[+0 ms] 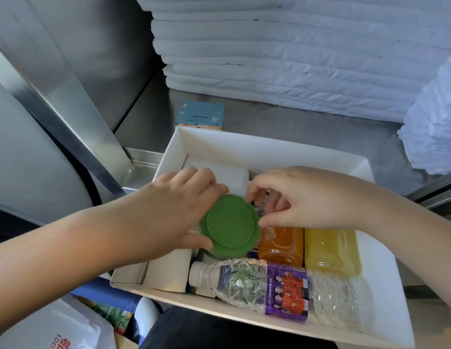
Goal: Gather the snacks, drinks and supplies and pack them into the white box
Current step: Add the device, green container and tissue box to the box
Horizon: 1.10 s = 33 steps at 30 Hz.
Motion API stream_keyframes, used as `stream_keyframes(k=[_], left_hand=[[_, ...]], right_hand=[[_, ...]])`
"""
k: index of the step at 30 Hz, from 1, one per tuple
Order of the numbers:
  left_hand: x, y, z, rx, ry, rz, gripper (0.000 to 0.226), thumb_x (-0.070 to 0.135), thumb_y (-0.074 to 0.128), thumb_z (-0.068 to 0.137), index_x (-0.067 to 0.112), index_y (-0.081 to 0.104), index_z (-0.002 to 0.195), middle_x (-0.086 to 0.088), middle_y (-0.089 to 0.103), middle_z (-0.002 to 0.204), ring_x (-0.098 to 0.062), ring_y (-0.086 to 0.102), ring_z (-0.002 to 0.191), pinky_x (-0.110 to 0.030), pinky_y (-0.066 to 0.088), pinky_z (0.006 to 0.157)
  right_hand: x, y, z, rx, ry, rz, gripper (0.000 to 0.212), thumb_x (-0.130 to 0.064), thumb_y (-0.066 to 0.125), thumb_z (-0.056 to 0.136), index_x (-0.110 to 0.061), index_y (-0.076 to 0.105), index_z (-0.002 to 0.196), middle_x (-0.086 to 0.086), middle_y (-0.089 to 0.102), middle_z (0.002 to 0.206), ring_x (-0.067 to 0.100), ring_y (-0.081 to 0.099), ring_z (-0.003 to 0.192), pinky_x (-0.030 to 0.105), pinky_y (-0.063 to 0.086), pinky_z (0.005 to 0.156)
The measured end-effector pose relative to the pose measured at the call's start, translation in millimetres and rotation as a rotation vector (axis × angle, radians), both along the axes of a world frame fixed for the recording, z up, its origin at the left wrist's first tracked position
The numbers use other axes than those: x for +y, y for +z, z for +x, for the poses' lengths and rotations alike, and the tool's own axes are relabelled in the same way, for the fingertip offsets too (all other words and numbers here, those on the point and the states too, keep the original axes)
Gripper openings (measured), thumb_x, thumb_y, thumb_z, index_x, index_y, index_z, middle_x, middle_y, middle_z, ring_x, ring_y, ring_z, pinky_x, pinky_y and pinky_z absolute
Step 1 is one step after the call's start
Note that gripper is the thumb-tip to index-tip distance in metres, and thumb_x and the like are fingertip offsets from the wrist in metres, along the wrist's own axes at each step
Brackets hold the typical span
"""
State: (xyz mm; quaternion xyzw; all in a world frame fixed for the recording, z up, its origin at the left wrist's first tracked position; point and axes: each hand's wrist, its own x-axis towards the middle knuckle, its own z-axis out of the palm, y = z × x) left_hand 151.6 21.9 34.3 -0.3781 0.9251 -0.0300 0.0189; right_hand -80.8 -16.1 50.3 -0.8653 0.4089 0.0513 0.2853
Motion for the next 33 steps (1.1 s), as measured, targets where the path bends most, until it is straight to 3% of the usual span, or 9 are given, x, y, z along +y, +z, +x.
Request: stream_keyframes(k=[4,7,11,15,18,21,27,31,33], left_hand=[[-7.1,-3.2,4.4,0.01,0.119,0.315,0.045,0.054,0.058,0.08,0.029,0.033,0.109,0.016,0.045,0.089,-0.005,0.046,0.082,-0.021,0.039,0.072],[-9.9,-16.0,1.6,0.03,0.108,0.307,0.041,0.043,0.062,0.082,0.028,0.028,0.1,0.013,0.042,0.078,-0.006,0.042,0.072,-0.024,0.035,0.066],[-13.4,-20.6,0.5,0.039,0.128,0.273,0.046,0.04,0.066,0.077,0.03,0.023,0.09,0.012,0.04,0.072,-0.005,0.039,0.065,-0.025,0.029,0.058],[-13.3,-24.7,-7.9,-0.039,0.115,0.213,0.055,0.037,0.068,0.074,0.031,0.014,0.083,0.012,0.032,0.071,-0.014,0.04,0.072,-0.03,0.03,0.058],[-16.4,-24.3,-14.7,-0.109,0.117,0.209,0.053,0.038,0.068,0.074,0.028,0.016,0.082,0.011,0.031,0.072,-0.015,0.037,0.072,-0.03,0.026,0.06],[-17.6,-23.9,-16.3,-0.13,0.056,0.16,0.047,0.042,0.063,0.077,0.026,0.019,0.085,0.01,0.036,0.081,-0.014,0.038,0.076,-0.029,0.029,0.068],[-29.6,-8.0,-0.5,0.022,0.047,0.409,0.033,0.044,0.064,0.076,0.04,0.037,0.094,0.021,0.035,0.087,-0.002,0.036,0.084,-0.02,0.028,0.07],[-31.0,-22.5,-6.5,-0.032,0.091,0.377,0.031,0.037,0.064,0.073,0.035,0.034,0.078,0.016,0.04,0.08,-0.005,0.041,0.075,-0.024,0.034,0.064],[-31.1,-26.2,-6.4,-0.042,0.106,0.354,0.033,0.036,0.063,0.071,0.035,0.031,0.074,0.016,0.039,0.078,-0.001,0.037,0.07,-0.025,0.032,0.06]], right_hand=[[-2.6,-3.0,-5.5,0.121,0.012,-0.038,0.022,-0.046,0.066,0.08,-0.042,0.05,0.095,-0.022,0.057,0.081,-0.007,0.055,0.073,0.017,0.047,0.063],[-3.2,-7.1,-4.3,0.182,0.055,-0.068,0.03,-0.043,0.069,0.079,-0.041,0.05,0.102,-0.021,0.053,0.082,-0.007,0.051,0.071,0.012,0.034,0.052],[-8.7,-13.5,1.3,0.207,0.089,-0.078,0.033,-0.042,0.071,0.077,-0.034,0.051,0.103,-0.018,0.047,0.074,-0.005,0.046,0.066,0.011,0.037,0.052],[-15.8,-25.7,12.1,0.239,0.19,-0.197,0.024,-0.023,0.064,0.081,-0.019,0.05,0.1,-0.008,0.048,0.076,0.012,0.047,0.069,0.025,0.03,0.05],[-17.6,-31.8,18.5,0.265,0.223,-0.254,0.018,-0.015,0.058,0.081,-0.015,0.05,0.096,0.001,0.052,0.078,0.019,0.049,0.07,0.03,0.031,0.051],[-19.5,-28.9,16.7,0.249,0.229,-0.223,0.018,-0.017,0.059,0.082,-0.017,0.051,0.098,-0.005,0.052,0.079,0.011,0.049,0.067,0.025,0.034,0.051],[-20.7,2.2,4.3,-0.052,0.055,0.106,0.016,-0.037,0.072,0.079,-0.033,0.061,0.089,-0.021,0.064,0.077,-0.008,0.06,0.069,0.012,0.047,0.063],[-8.4,-18.4,18.7,0.104,0.169,0.063,0.019,-0.042,0.073,0.076,-0.03,0.06,0.081,-0.012,0.061,0.072,0.0,0.057,0.067,0.018,0.045,0.057],[-8.0,-24.0,22.4,0.132,0.173,0.055,0.021,-0.045,0.073,0.075,-0.03,0.059,0.077,-0.012,0.059,0.068,0.0,0.055,0.062,0.013,0.038,0.05]])
